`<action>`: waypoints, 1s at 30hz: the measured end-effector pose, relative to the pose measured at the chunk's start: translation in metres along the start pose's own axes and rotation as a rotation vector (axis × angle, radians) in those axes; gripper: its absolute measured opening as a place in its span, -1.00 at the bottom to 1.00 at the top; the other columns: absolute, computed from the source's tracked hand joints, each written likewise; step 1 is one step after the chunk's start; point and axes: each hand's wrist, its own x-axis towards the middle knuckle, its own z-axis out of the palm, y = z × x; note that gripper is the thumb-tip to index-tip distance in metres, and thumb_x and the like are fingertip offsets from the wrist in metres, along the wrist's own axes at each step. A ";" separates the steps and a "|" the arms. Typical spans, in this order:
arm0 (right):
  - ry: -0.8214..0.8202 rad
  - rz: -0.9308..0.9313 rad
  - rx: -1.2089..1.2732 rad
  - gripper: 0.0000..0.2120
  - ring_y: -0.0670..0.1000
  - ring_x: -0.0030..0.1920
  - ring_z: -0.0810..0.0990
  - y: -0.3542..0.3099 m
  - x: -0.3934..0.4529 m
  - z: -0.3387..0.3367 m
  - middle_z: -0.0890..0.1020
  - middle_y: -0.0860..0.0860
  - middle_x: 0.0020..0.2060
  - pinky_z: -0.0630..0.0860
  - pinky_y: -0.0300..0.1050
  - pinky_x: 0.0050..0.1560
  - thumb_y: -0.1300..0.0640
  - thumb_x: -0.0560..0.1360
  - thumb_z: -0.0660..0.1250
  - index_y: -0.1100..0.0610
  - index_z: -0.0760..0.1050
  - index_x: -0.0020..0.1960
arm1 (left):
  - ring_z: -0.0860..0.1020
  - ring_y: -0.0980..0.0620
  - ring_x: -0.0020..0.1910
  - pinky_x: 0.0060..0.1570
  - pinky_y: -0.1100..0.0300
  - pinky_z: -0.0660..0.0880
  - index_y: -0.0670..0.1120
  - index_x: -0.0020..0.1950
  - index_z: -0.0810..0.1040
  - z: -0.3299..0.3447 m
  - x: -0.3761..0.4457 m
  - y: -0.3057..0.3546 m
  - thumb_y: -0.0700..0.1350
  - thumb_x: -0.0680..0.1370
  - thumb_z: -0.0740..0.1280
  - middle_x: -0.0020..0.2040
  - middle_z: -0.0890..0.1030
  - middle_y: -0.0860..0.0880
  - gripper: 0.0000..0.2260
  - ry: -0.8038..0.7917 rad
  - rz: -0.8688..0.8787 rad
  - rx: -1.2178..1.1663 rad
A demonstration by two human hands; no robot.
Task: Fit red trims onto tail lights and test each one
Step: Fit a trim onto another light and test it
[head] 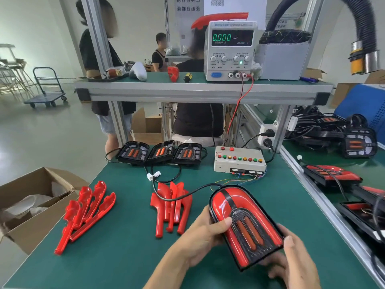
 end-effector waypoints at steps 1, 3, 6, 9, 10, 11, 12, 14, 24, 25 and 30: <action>-0.015 -0.018 -0.110 -0.47 0.18 0.01 0.71 -0.002 0.000 -0.004 0.74 0.01 0.03 0.58 -0.14 -0.18 -0.45 0.50 0.24 -0.17 0.55 0.29 | 0.58 -0.14 0.30 0.24 -0.08 0.54 -0.08 0.43 0.35 0.002 0.001 -0.003 -0.09 0.55 0.43 0.32 0.60 -0.14 -0.50 -0.010 -0.027 0.036; 0.036 -0.077 -0.205 -0.68 -0.05 0.03 0.70 -0.009 -0.002 -0.012 0.74 -0.22 -0.04 0.54 -0.35 -0.09 -0.33 0.52 0.28 -0.20 0.64 0.11 | 0.61 -0.10 0.24 0.20 -0.09 0.53 -0.02 0.41 0.38 0.011 0.003 -0.011 -0.06 0.54 0.43 0.31 0.60 -0.16 -0.53 -0.040 -0.077 0.081; 0.064 -0.083 -0.251 -0.78 -0.06 -0.04 0.66 -0.011 -0.001 -0.025 0.73 -0.22 -0.30 0.47 -0.27 -0.15 0.14 0.62 0.34 -0.07 0.64 -0.15 | 0.69 -0.01 -0.06 -0.06 0.04 0.64 0.02 0.27 0.53 0.031 0.005 -0.014 0.24 0.53 0.37 0.04 0.73 -0.08 -0.58 0.007 -0.079 0.275; 0.168 -0.077 -0.230 -0.71 -0.01 -0.07 0.65 -0.014 0.003 -0.036 0.71 -0.19 -0.30 0.54 -0.36 -0.16 0.22 0.63 0.31 -0.05 0.62 -0.19 | 0.57 0.15 -0.41 -0.28 0.13 0.57 -0.12 -0.19 0.61 0.026 0.007 -0.005 0.36 0.50 0.27 -0.30 0.68 0.03 -0.48 0.444 0.068 0.571; 0.183 -0.089 -0.214 -0.70 -0.06 -0.14 0.65 -0.016 0.003 -0.042 0.70 -0.19 -0.33 0.52 -0.48 -0.22 0.26 0.63 0.31 -0.04 0.62 -0.19 | 0.49 0.21 -0.46 -0.31 0.23 0.52 -0.10 -0.28 0.55 0.015 0.006 0.001 0.25 0.55 0.32 -0.36 0.63 0.07 -0.56 0.647 0.192 0.637; 0.193 -0.090 -0.193 -0.69 -0.12 -0.25 0.65 -0.017 0.004 -0.048 0.69 -0.19 -0.36 0.48 -0.54 -0.31 0.29 0.62 0.31 -0.03 0.61 -0.20 | 0.47 0.21 -0.44 -0.32 0.35 0.43 -0.05 -0.31 0.51 0.001 0.005 0.009 0.12 0.57 0.38 -0.39 0.59 0.11 -0.65 0.841 0.298 0.690; 0.200 -0.080 -0.183 -0.70 -0.15 -0.37 0.63 -0.018 0.005 -0.054 0.68 -0.17 -0.37 0.48 -0.53 -0.37 0.31 0.60 0.31 -0.01 0.61 -0.19 | 0.50 0.22 -0.37 -0.29 0.39 0.37 -0.01 -0.29 0.50 -0.016 0.003 0.020 0.03 0.57 0.41 -0.38 0.58 0.13 -0.73 0.995 0.335 0.737; 0.182 -0.044 -0.187 -0.77 -0.15 -0.45 0.62 -0.018 0.010 -0.065 0.68 -0.12 -0.30 0.51 -0.48 -0.40 0.31 0.59 0.33 0.07 0.61 -0.17 | 0.58 0.10 -0.17 -0.15 0.20 0.42 0.03 -0.16 0.52 -0.053 0.003 0.042 0.04 0.56 0.37 -0.22 0.60 0.12 -0.86 1.122 0.237 0.878; 0.215 0.079 -0.249 -0.87 0.02 -0.03 0.62 -0.016 0.026 -0.076 0.70 -0.07 -0.15 0.45 0.03 0.25 0.12 0.58 0.41 0.00 0.66 -0.14 | 0.52 -0.24 -0.10 -0.14 0.06 0.41 -0.19 -0.01 0.53 -0.142 0.050 0.068 -0.03 0.57 0.33 0.02 0.61 -0.21 -0.79 0.945 -0.361 1.191; 0.226 0.089 -0.256 -0.87 -0.03 -0.07 0.60 -0.016 0.025 -0.076 0.68 -0.11 -0.17 0.42 0.03 0.23 0.10 0.57 0.41 0.00 0.65 -0.15 | 0.50 -0.25 -0.13 -0.15 0.06 0.42 -0.20 -0.01 0.55 -0.145 0.050 0.065 -0.07 0.56 0.32 0.00 0.61 -0.22 -0.81 0.973 -0.340 1.162; 0.301 0.086 -0.190 -0.83 -0.13 -0.21 0.53 -0.016 0.029 -0.070 0.67 -0.12 -0.23 0.41 -0.11 -0.13 0.07 0.59 0.38 0.00 0.61 -0.18 | 0.46 -0.11 -0.35 -0.30 0.09 0.42 -0.22 -0.23 0.59 -0.136 0.038 0.067 -0.15 0.47 0.32 -0.30 0.59 -0.17 -0.84 1.112 -0.119 1.005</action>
